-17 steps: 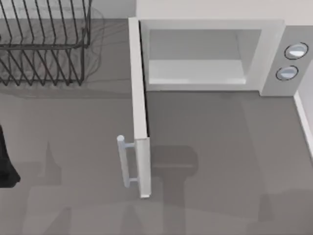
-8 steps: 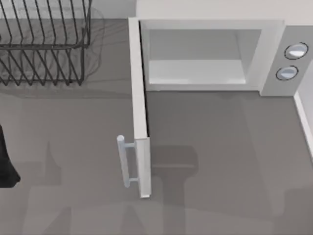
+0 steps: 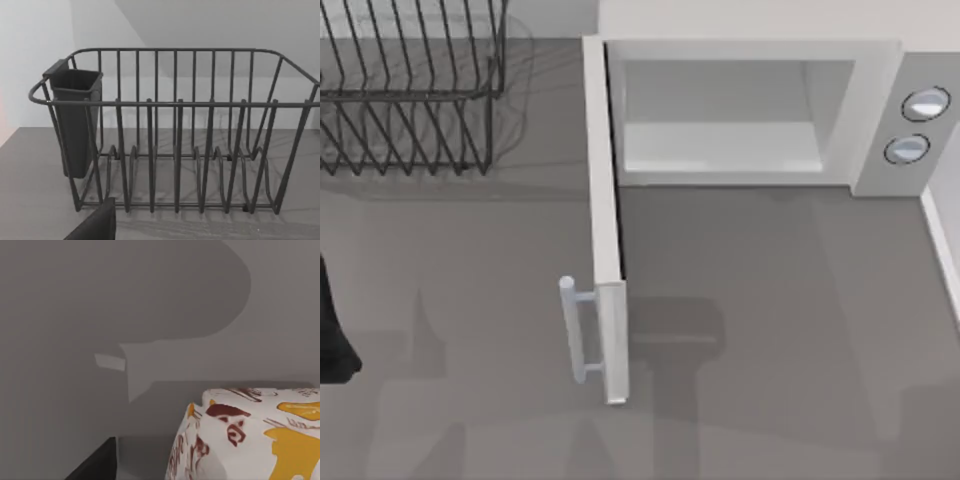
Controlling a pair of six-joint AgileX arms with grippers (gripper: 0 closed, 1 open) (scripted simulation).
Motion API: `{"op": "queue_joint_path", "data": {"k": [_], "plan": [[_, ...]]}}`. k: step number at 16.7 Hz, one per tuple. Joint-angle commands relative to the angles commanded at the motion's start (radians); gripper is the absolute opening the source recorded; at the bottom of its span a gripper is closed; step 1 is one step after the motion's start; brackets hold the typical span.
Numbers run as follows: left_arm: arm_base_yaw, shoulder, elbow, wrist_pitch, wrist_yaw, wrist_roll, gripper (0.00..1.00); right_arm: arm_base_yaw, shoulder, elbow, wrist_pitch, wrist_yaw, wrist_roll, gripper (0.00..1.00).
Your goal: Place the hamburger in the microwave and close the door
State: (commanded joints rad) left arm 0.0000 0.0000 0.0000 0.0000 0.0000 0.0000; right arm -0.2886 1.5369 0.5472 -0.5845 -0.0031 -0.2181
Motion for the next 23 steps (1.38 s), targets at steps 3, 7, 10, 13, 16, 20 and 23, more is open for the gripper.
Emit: {"op": "queue_joint_path", "data": {"k": [3,7,10,13,16,20,23], "plan": [[0.000,0.000,0.000,0.000,0.000,0.000,1.00,0.000,0.000,0.000,0.000,0.000,0.000,0.47],[0.000,0.000,0.000,0.000,0.000,0.000,1.00,0.000,0.000,0.000,0.000,0.000,0.000,0.17],[0.000,0.000,0.000,0.000,0.000,0.000,1.00,0.000,0.000,0.000,0.000,0.000,0.000,0.00],[0.000,0.000,0.000,0.000,0.000,0.000,1.00,0.000,0.000,0.000,0.000,0.000,0.000,0.00],[0.000,0.000,0.000,0.000,0.000,0.000,1.00,0.000,0.000,0.000,0.000,0.000,0.000,0.00],[0.000,0.000,0.000,0.000,0.000,0.000,1.00,-0.004,-0.081,0.059,-0.106,-0.003,-0.005,0.00],[0.000,0.000,0.000,0.000,0.000,0.000,1.00,-0.006,-0.115,0.130,-0.210,-0.003,-0.008,0.00]]}}
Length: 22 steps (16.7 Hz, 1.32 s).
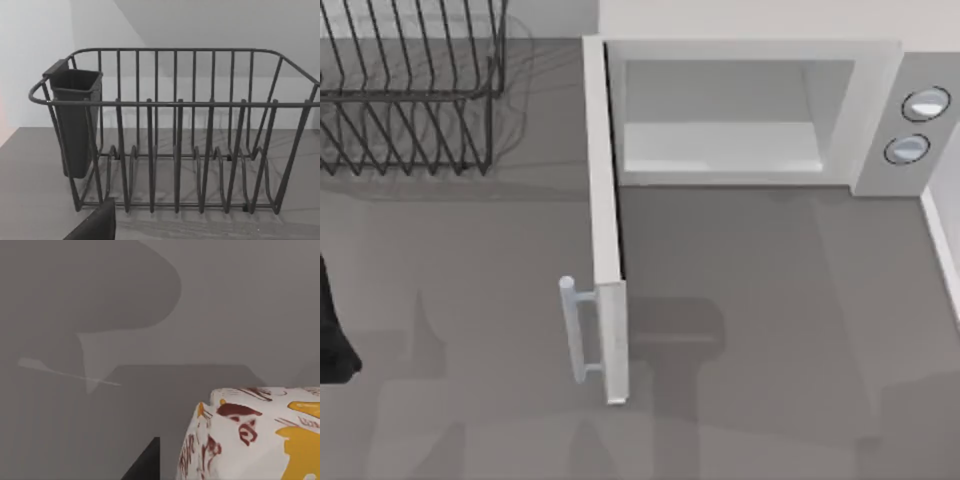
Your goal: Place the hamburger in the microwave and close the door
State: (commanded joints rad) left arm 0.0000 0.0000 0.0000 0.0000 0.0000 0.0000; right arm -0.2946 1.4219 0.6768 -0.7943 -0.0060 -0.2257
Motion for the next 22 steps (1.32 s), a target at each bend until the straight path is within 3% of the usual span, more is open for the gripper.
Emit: {"op": "queue_joint_path", "data": {"k": [6,13,17,22], "plan": [[0.000,0.000,0.000,0.000,0.000,0.000,1.00,-0.003,-0.110,0.180,-0.314,0.000,-0.004,0.00],[0.000,0.000,0.000,0.000,0.000,0.000,1.00,0.000,-0.133,0.207,-0.348,0.000,-0.002,0.00],[0.000,0.000,0.000,0.000,0.000,0.000,1.00,0.092,-0.070,0.265,-0.242,0.036,0.039,0.00],[0.000,0.000,0.000,0.000,0.000,0.000,1.00,0.351,0.167,0.384,0.109,0.146,0.158,0.00]]}}
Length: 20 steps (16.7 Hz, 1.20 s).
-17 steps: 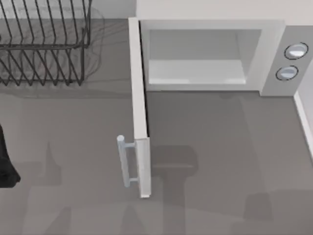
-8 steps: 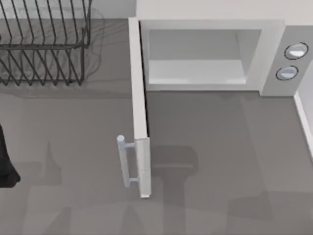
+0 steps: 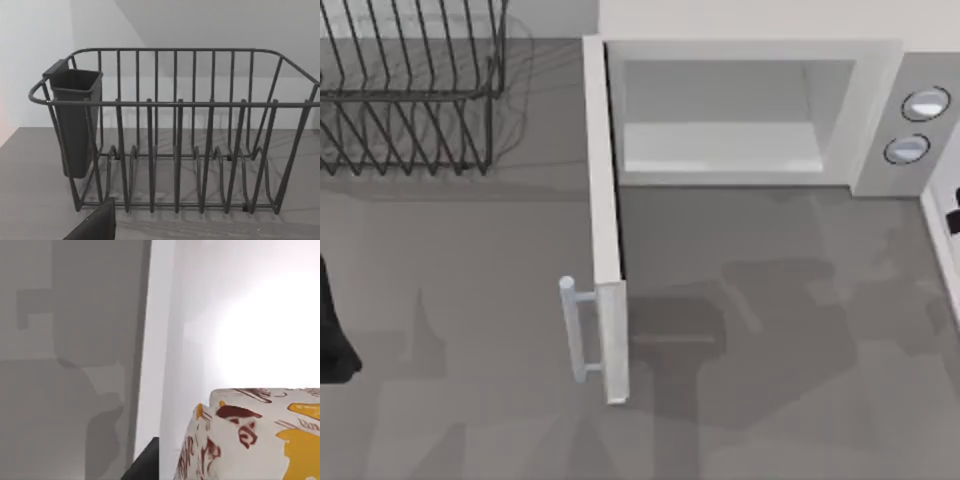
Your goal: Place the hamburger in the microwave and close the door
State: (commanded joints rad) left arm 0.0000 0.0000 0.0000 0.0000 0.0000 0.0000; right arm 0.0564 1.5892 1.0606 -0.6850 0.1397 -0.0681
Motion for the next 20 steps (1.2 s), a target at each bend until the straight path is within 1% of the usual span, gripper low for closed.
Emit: {"op": "queue_joint_path", "data": {"k": [4,7,10,12,14,16,20], "plan": [[0.000,0.000,0.000,0.000,0.000,0.000,1.00,0.230,0.252,0.063,0.380,0.114,0.119,0.00],[0.000,0.000,0.000,0.000,0.000,0.000,1.00,0.376,0.420,0.103,0.683,0.214,0.207,0.00],[0.000,0.000,0.000,0.000,0.000,0.000,1.00,0.490,0.546,0.139,0.955,0.320,0.279,0.00],[0.000,0.000,0.000,0.000,0.000,0.000,1.00,0.544,0.610,0.156,1.092,0.388,0.314,0.00],[0.000,0.000,0.000,0.000,0.000,0.000,1.00,0.580,0.654,0.171,1.187,0.447,0.337,0.00],[0.000,0.000,0.000,0.000,0.000,0.000,1.00,0.599,0.677,0.185,1.242,0.489,0.349,0.00],[0.000,0.000,0.000,0.000,0.000,0.000,1.00,0.606,0.684,0.191,1.260,0.505,0.353,0.00]]}}
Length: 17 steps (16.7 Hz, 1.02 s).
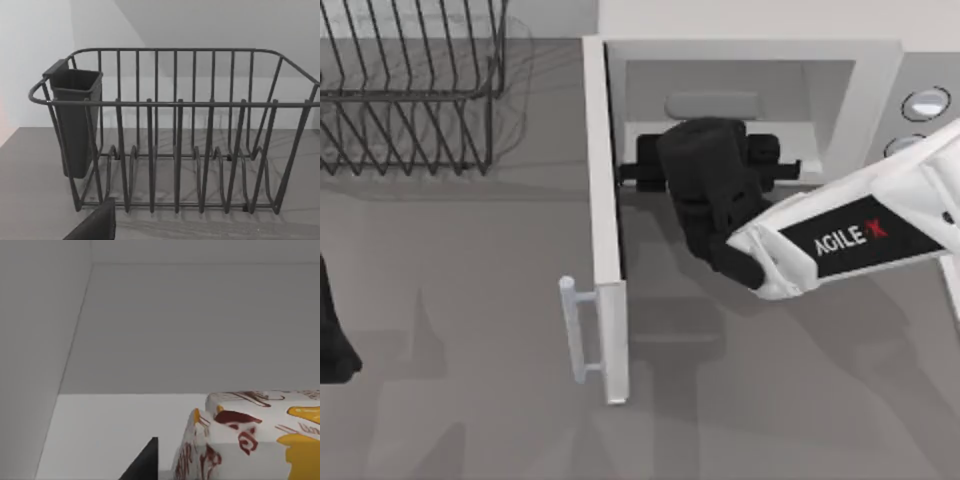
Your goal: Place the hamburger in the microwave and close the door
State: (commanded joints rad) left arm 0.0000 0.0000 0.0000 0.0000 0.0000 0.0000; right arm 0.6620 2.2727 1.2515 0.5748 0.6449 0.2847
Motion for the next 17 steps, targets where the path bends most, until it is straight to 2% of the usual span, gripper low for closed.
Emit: {"op": "queue_joint_path", "data": {"k": [6,10,17], "plan": [[0.000,0.000,0.000,0.000,0.000,0.000,1.00,-0.020,0.007,0.062,0.019,-0.029,-0.015,0.00],[0.000,0.000,0.000,0.000,0.000,0.000,1.00,-0.061,0.091,0.242,-0.004,-0.099,-0.038,0.00],[0.000,0.000,0.000,0.000,0.000,0.000,1.00,-0.142,0.346,0.616,-0.209,-0.178,-0.048,0.00]]}}
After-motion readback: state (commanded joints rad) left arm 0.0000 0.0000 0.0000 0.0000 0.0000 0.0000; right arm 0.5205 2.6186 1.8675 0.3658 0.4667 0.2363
